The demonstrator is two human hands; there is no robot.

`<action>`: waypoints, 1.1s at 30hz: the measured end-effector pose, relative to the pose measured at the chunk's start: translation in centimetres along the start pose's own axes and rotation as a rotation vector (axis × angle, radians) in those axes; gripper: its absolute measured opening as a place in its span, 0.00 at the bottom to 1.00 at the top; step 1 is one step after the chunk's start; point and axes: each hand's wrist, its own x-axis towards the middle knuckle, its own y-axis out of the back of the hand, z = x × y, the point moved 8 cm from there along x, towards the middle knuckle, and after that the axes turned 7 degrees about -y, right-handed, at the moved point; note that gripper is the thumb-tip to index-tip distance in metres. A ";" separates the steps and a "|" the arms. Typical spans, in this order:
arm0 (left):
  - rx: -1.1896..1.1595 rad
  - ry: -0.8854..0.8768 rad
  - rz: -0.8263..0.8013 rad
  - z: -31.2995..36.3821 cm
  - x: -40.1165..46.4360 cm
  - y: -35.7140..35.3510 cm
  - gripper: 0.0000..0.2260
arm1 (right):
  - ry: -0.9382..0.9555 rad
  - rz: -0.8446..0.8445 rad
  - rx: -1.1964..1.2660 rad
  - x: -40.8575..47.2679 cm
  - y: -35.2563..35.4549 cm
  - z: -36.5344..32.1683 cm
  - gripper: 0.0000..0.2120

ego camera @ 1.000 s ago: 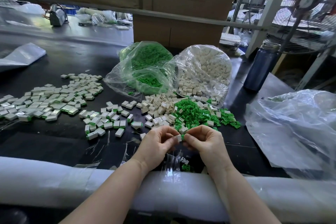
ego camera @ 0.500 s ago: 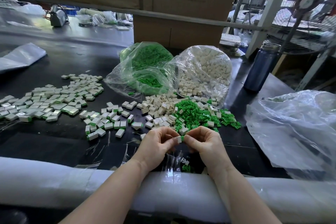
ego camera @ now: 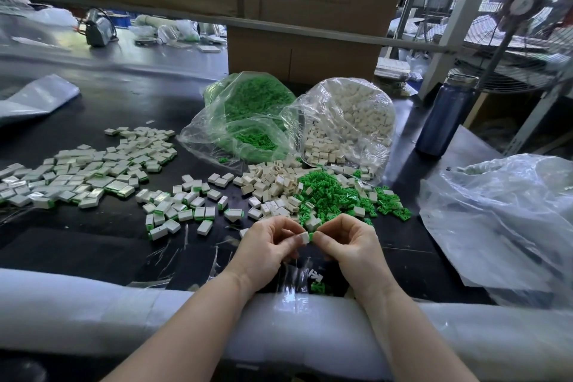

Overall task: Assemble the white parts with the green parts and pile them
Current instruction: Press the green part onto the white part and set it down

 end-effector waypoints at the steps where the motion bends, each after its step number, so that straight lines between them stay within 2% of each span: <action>1: -0.010 0.001 0.005 0.0 0.0 0.0 0.01 | 0.003 0.003 -0.005 0.0 0.0 -0.1 0.05; 11: -0.078 0.032 -0.004 -0.2 0.0 -0.1 0.02 | -0.033 0.041 0.113 -0.1 0.5 0.1 0.06; 16: -0.081 0.027 -0.004 -0.3 0.0 -0.1 0.02 | -0.035 0.045 0.117 -0.1 0.6 0.1 0.05; 21: -0.044 0.000 0.021 -0.5 0.0 0.3 0.07 | -0.038 0.046 0.107 -0.1 0.5 0.2 0.05; 28: 0.049 -0.012 0.077 -0.7 0.1 0.7 0.05 | -0.018 0.051 0.086 0.1 0.6 0.3 0.05; 33: 0.007 0.002 0.069 -0.7 0.0 0.5 0.09 | 0.003 0.035 0.065 0.1 0.5 0.2 0.05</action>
